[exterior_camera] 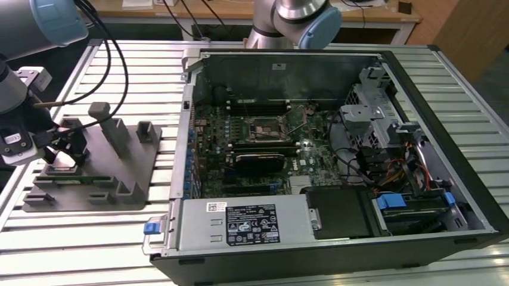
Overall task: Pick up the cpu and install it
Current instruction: 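Pick up the cpu and move it towards the insertion slot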
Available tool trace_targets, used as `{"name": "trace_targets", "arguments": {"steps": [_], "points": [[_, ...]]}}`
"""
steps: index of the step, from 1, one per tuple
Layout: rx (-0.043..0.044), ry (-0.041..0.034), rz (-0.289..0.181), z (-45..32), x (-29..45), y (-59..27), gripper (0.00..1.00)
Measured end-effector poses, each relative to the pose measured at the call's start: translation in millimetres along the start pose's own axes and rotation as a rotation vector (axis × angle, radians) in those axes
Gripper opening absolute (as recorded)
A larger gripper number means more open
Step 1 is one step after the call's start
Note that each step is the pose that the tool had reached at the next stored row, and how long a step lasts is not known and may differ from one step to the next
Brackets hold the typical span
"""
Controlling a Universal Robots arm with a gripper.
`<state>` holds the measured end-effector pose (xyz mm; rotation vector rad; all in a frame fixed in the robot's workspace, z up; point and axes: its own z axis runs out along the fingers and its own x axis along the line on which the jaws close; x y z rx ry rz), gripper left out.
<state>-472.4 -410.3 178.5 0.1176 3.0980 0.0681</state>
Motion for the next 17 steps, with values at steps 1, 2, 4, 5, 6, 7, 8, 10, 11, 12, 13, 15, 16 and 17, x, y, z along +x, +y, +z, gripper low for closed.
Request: {"name": "trace_targets", "arguments": {"steps": [1, 2, 4, 5, 6, 7, 8, 10, 11, 12, 13, 15, 16, 17], "points": [[0.0, 0.0, 0.0, 0.1, 0.0, 0.0, 0.65], [0.0, 0.0, 0.0, 0.0, 0.0, 0.0, 0.65], [0.0, 0.0, 0.0, 0.1, 0.0, 0.0, 0.65], [0.0, 0.0, 0.0, 0.1, 0.0, 0.0, 0.64], [0.0, 0.0, 0.0, 0.1, 0.0, 0.0, 0.57], [0.0, 0.0, 0.0, 0.1, 0.0, 0.0, 0.57], [0.0, 0.0, 0.0, 0.1, 0.0, 0.0, 0.55], [0.0, 0.0, 0.0, 0.1, 0.0, 0.0, 0.55], [0.0, 0.0, 0.0, 0.2, 0.0, 0.0, 0.55], [0.0, -0.0001, 0.0, 0.2, 0.0, 0.0, 0.55], [0.0, -0.0001, 0.0, 0.2, 0.0, 0.0, 0.55], [-0.0002, -0.0003, 0.0, -0.4, -0.1, 0.0, 0.55], [-0.0002, -0.0003, 0.0, -1.4, -0.1, 0.1, 0.55], [-0.0001, -0.0001, 0.0, -2.9, -0.1, 0.1, 0.55]]}}
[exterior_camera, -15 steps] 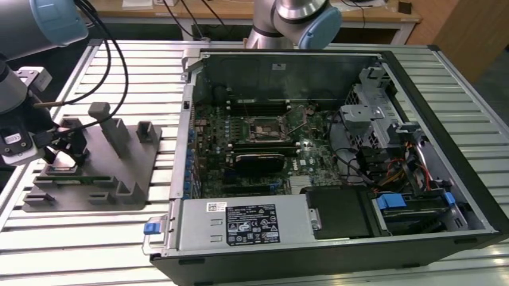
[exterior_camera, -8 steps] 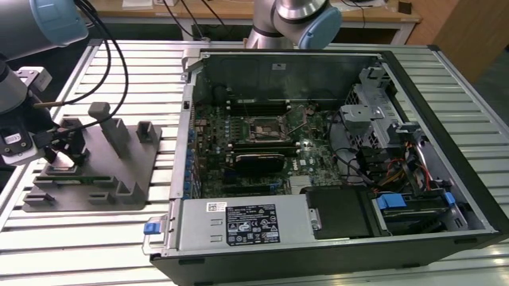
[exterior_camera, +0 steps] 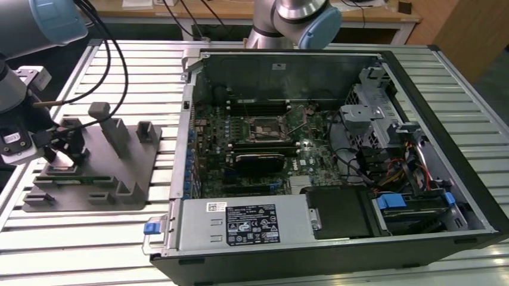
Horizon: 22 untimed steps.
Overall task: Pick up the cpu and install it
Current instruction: 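Pick up the cpu and move it towards the insertion slot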
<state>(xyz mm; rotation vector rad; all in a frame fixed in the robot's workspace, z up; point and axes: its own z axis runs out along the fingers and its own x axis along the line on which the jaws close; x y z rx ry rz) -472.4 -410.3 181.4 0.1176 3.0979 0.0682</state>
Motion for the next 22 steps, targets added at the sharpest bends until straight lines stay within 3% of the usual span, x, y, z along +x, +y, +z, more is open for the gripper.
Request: {"name": "trace_targets", "arguments": {"steps": [22], "points": [[0.0001, 0.0, 0.0, -28.9, -1.1, 2.0, 0.55]]}}
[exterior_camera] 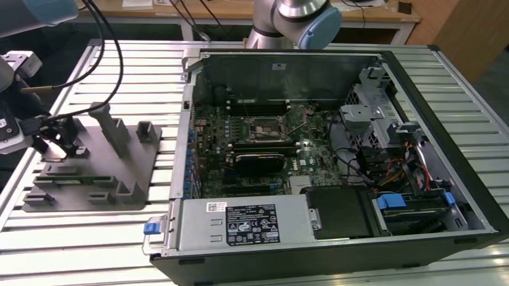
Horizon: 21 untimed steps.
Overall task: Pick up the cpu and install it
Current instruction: 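Pick up the cpu and move it towards the insertion slot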
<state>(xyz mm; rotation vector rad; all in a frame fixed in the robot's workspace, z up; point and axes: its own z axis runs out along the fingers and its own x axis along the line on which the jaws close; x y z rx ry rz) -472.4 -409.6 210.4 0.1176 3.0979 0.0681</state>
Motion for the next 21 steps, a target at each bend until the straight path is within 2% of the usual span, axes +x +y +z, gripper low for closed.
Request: {"name": "trace_targets", "arguments": {"steps": [21], "points": [[-0.0001, 0.0, 0.0, -30.2, -1.0, 3.2, 0.55]]}}
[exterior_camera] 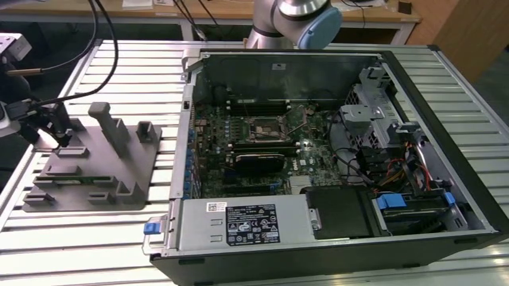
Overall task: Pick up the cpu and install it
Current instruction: 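Pick up the cpu and move it towards the insertion slot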
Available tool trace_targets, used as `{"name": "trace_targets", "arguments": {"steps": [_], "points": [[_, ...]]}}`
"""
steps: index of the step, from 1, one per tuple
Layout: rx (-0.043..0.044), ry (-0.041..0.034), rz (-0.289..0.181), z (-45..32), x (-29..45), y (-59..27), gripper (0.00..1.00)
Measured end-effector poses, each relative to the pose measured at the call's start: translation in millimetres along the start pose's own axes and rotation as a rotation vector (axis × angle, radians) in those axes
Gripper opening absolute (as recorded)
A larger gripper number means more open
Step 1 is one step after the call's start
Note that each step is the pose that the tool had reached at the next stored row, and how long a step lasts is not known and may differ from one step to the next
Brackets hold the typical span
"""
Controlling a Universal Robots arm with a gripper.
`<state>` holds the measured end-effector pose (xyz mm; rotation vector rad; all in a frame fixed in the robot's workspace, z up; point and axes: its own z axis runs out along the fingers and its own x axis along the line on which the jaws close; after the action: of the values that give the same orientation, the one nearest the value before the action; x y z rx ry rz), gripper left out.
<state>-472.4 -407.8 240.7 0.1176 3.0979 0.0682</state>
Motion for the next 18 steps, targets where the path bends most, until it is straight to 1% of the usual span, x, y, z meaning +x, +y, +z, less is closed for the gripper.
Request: {"name": "trace_targets", "arguments": {"steps": [6, 18], "points": [[0.0, 0.0, 0.0, -9.7, -0.4, 0.8, 0.55], [0.0001, 0.0001, 0.0, -32.3, -1.2, 2.3, 0.55]]}}
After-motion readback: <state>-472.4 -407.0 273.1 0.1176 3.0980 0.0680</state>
